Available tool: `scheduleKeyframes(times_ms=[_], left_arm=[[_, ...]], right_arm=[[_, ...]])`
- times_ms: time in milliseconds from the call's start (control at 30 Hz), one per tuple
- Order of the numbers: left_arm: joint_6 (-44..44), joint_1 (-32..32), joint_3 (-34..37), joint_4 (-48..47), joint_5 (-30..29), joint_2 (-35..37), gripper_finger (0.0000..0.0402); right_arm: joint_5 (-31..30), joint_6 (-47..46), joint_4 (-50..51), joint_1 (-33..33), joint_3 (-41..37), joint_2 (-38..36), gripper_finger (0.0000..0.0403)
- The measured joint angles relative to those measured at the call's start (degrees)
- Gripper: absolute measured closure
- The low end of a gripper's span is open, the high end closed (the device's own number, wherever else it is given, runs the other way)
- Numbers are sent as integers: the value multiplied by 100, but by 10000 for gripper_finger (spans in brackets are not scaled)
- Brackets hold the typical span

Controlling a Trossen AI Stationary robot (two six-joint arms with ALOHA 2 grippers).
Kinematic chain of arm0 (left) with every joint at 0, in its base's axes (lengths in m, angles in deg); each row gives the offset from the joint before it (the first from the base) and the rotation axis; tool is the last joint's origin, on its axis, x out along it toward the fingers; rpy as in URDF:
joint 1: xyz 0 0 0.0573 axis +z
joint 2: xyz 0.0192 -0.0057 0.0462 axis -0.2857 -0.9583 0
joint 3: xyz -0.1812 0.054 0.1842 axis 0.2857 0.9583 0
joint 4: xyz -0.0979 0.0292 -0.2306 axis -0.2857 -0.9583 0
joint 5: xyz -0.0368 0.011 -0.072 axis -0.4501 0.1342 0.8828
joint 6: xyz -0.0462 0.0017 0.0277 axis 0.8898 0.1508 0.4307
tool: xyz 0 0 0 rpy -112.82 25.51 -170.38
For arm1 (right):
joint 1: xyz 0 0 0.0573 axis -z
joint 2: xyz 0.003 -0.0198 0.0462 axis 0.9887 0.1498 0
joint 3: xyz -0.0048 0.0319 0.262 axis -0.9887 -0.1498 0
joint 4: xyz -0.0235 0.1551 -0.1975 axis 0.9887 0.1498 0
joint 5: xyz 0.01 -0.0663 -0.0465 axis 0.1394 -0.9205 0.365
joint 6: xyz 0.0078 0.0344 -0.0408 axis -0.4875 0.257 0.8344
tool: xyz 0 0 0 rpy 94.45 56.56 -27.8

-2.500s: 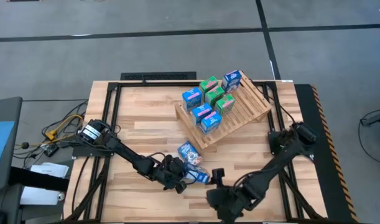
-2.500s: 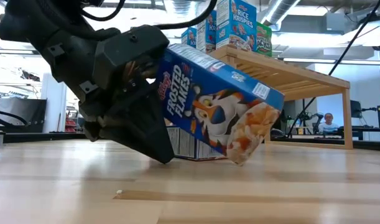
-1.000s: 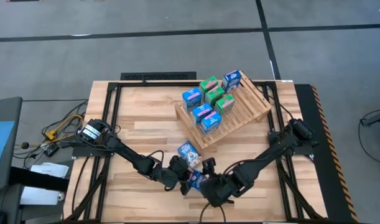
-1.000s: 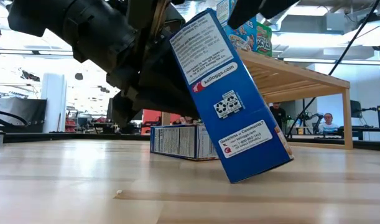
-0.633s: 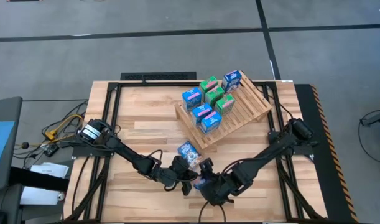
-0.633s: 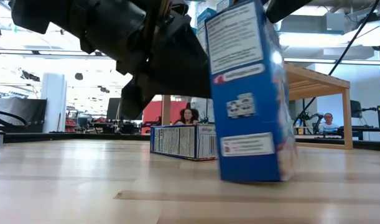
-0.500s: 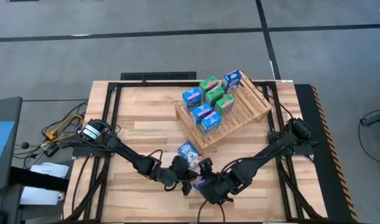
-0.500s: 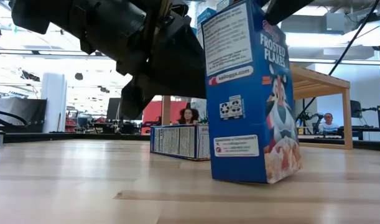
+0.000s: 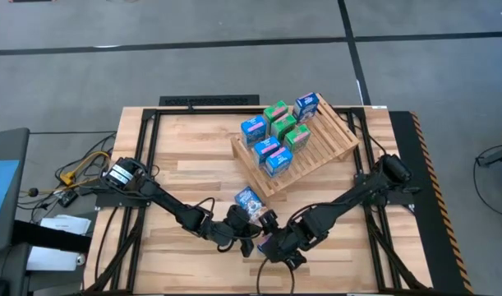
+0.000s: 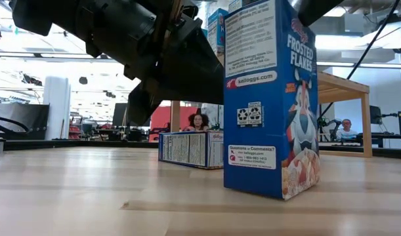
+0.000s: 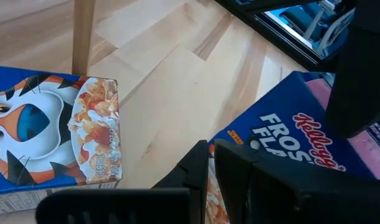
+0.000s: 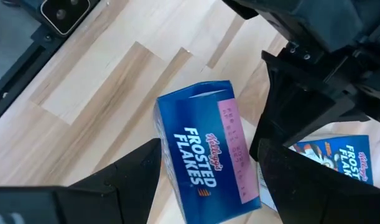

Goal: Stack cereal on shelf
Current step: Put the bottom blue cereal align with the other blue cereal box on the shelf

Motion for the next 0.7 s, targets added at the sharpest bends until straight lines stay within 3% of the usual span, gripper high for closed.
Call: scheduleKeyframes(times_ms=[100,267,700], left_arm=[[0,-1,0,0,-22,0,384],[0,0,0,-1,-132,0,384],[70,-2,0,-182,-149,0,384]], right_arm=[[38,97,0,69,0,0,112],[629,162,3,218,0,0,112],[910,333,35,366,0,0,112]])
